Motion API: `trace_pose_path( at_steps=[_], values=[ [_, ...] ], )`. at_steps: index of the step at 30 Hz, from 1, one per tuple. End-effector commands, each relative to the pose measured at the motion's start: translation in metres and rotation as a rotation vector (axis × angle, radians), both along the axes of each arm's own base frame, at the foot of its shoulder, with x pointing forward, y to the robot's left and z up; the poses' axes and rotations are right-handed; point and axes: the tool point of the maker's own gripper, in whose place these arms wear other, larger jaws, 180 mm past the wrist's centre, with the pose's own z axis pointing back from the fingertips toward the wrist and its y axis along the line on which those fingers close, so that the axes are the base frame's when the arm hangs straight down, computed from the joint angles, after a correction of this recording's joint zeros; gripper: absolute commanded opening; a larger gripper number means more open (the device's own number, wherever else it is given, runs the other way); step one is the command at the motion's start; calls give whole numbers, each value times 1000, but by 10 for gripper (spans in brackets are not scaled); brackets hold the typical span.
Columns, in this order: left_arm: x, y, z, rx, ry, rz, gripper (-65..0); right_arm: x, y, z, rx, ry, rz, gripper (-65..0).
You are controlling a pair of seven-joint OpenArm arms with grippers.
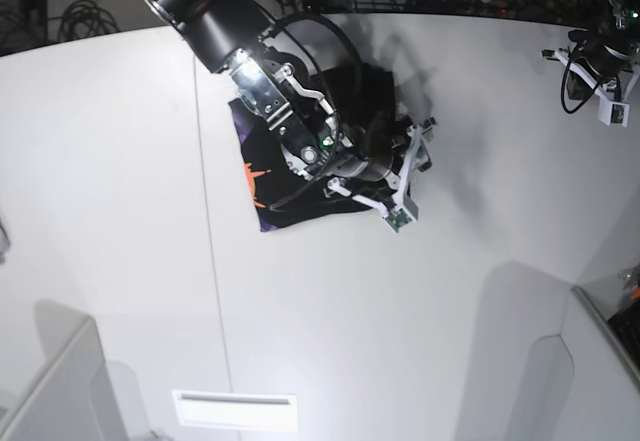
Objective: Fold the T-shirt properly
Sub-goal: 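Press the folded bundle flat with the right gripper and release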
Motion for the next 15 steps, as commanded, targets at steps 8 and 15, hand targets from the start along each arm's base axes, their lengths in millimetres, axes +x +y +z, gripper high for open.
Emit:
trace_pose_path(
  at_steps=[8, 15],
  values=[
    [5, 3, 9, 19, -27, -16, -650, 12, -14, 61, 59, -156, 10, -345],
    [6, -2, 7, 7, -27, -23, -650, 12, -44, 46, 41, -100, -69, -345]
  ],
)
